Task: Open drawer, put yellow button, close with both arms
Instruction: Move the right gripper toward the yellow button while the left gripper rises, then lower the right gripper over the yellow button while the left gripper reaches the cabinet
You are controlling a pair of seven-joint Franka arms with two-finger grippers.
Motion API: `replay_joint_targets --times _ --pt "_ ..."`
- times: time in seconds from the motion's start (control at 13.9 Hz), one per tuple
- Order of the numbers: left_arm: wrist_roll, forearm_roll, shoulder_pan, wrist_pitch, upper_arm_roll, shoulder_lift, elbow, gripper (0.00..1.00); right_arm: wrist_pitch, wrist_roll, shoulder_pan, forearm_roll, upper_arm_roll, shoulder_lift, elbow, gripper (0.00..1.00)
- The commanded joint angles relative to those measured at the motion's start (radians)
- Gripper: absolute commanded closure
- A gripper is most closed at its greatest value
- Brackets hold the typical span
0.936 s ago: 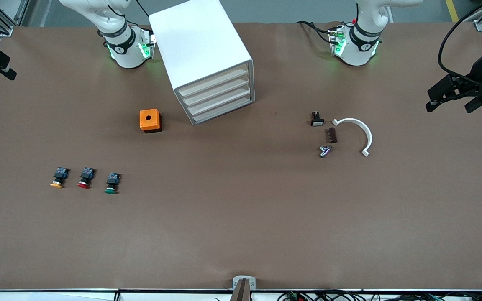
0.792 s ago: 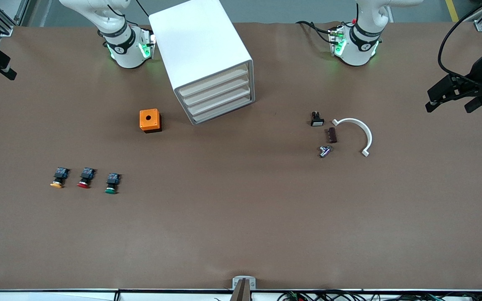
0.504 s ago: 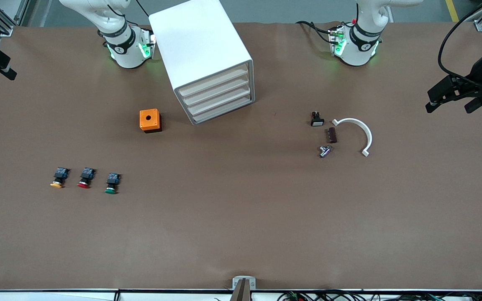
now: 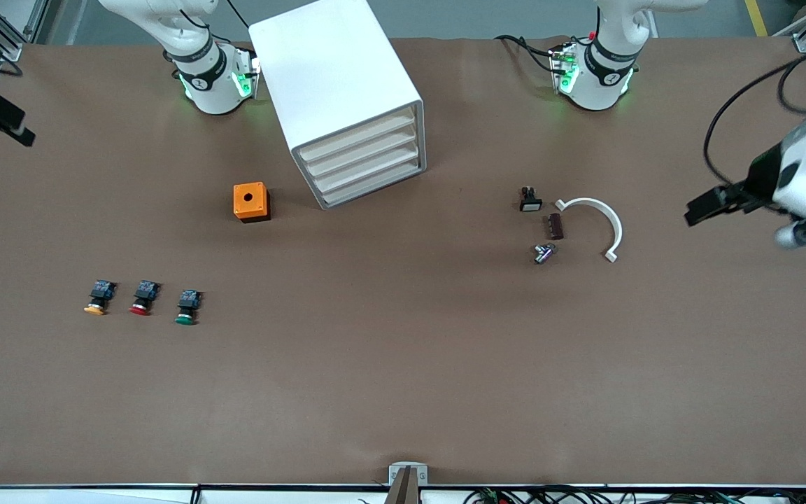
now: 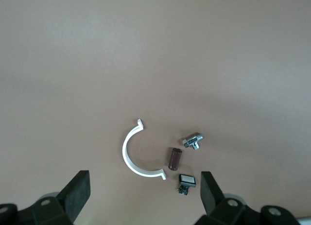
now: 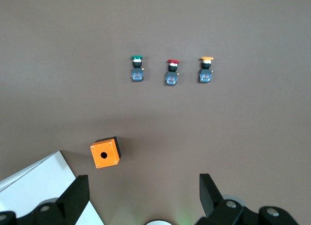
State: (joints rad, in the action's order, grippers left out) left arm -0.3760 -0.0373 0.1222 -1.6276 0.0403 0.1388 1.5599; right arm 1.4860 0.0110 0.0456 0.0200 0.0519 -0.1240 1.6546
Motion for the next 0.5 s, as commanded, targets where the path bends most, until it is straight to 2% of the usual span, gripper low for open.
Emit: replay_joint_targets --times 0.0,0.22,0.43 --pt "-0.145 0.005 0.010 -0.024 0.003 0.082 -0.026 0.00 0.008 0.015 0.027 0.001 -0.012 0.139 -0.035 0.00" --pt "-0.337 0.005 0.025 -0.043 0.003 0.143 -0.026 0.00 0.081 0.023 0.043 -0.005 -0.012 0.225 -0.044 0.00" --pt "-0.539 0.004 0.059 -0.043 0.003 0.185 -0.027 0.00 0.169 0.040 0.022 -0.138 -0.014 0.300 -0.029 0.00"
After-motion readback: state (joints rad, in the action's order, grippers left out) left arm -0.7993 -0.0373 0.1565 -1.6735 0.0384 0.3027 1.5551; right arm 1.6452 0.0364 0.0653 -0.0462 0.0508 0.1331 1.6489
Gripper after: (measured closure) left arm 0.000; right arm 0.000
